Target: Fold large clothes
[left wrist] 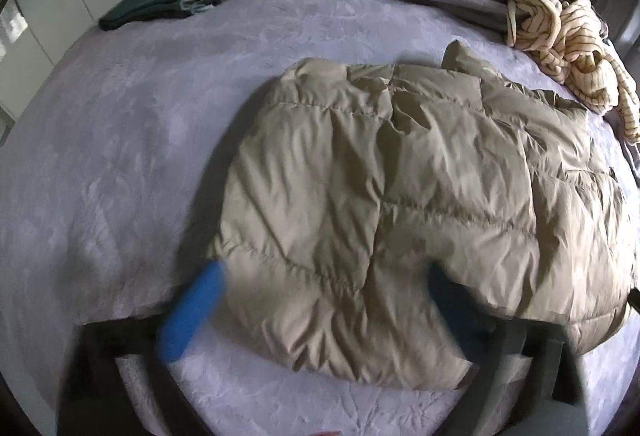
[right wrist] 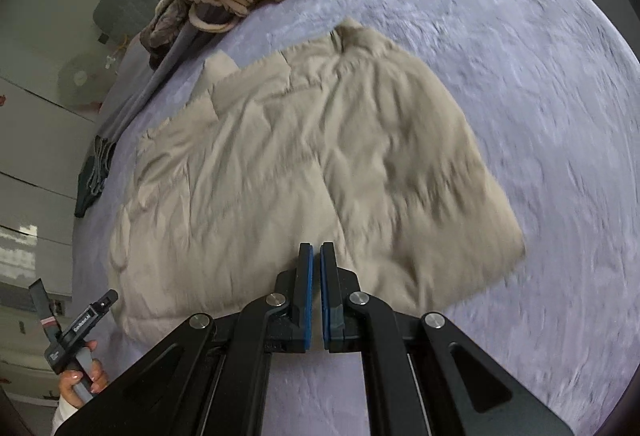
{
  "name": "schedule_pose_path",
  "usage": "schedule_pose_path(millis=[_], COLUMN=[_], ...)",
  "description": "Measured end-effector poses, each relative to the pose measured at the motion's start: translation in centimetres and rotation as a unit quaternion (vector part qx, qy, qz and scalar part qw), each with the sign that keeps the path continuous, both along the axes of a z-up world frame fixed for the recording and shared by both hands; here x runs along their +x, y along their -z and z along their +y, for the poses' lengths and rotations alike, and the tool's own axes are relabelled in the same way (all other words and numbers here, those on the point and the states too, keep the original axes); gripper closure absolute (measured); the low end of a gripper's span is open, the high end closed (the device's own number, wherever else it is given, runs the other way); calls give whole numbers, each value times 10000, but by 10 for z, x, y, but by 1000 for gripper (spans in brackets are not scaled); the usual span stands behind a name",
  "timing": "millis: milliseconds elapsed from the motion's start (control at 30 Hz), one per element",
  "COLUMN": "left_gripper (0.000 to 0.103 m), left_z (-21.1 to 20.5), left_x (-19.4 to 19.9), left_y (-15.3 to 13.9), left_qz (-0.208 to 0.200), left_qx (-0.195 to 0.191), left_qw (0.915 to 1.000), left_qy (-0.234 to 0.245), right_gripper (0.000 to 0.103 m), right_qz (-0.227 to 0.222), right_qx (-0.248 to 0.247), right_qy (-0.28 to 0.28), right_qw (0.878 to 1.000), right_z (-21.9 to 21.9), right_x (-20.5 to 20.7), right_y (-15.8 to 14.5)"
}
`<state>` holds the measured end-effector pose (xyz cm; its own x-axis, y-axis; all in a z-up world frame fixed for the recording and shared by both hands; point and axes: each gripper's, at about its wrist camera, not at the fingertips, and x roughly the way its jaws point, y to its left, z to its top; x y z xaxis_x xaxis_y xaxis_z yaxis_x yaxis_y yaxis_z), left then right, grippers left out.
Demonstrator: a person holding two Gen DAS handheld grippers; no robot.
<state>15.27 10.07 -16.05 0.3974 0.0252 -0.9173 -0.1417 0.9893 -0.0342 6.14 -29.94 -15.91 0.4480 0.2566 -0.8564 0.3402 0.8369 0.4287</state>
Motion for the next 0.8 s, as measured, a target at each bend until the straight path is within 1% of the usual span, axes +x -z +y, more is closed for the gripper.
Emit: schedule_pose_path(millis=[33, 233, 300, 333, 367, 400, 433, 467, 500, 567, 600, 667, 700, 800], left_gripper=[0, 0, 0, 0, 0, 0, 0, 0, 0, 0, 0, 0, 0, 0], left_z=[0, -2, -1, 1, 1, 1, 2, 3, 4, 4, 5, 5, 5, 2], left_x=[-3, -16, -20, -21, -22, -23, -25, -26, -27, -29, -30, -31, -32, -35], left_y=[-3, -1, 1, 2, 4, 6, 8, 10, 12, 15, 16, 20, 21, 24], left_qz=[-48, 91, 169, 217, 251, 294, 353, 390, 410, 425, 449, 543, 565, 585], left_qx=[16, 89, 20, -30, -57, -87, -104, -90, -47, 44, 53, -61, -76, -106], left_qw=[10000, 9998, 9998, 9997, 9996, 9995, 9993, 9992, 9991, 9990, 9989, 9985, 9984, 9982], left_qy=[32, 159, 117, 87, 68, 45, 13, -26, -76, -138, -149, -82, -62, -14], right_gripper=[99, 98, 94, 84, 70, 63, 52, 47, 45, 37, 34, 24, 23, 22], right_qz=[18, 118, 165, 178, 172, 154, 125, 100, 96, 99, 86, 49, 38, 74], right_qx=[15, 116, 182, 246, 299, 349, 406, 489, 532, 627, 683, 797, 837, 940], right_qy=[11, 105, 119, 112, 113, 115, 116, 107, 105, 113, 119, 134, 156, 252], right_qw=[10000, 9998, 9996, 9995, 9993, 9992, 9990, 9987, 9985, 9979, 9976, 9967, 9964, 9952], right_z=[1, 3, 5, 6, 7, 8, 10, 11, 12, 14, 14, 14, 14, 11], right_x=[-3, -21, -26, -29, -32, -34, -36, -37, -38, -40, -41, -44, -46, -51], right_y=[1, 6, 10, 11, 12, 13, 13, 14, 15, 18, 18, 20, 21, 26])
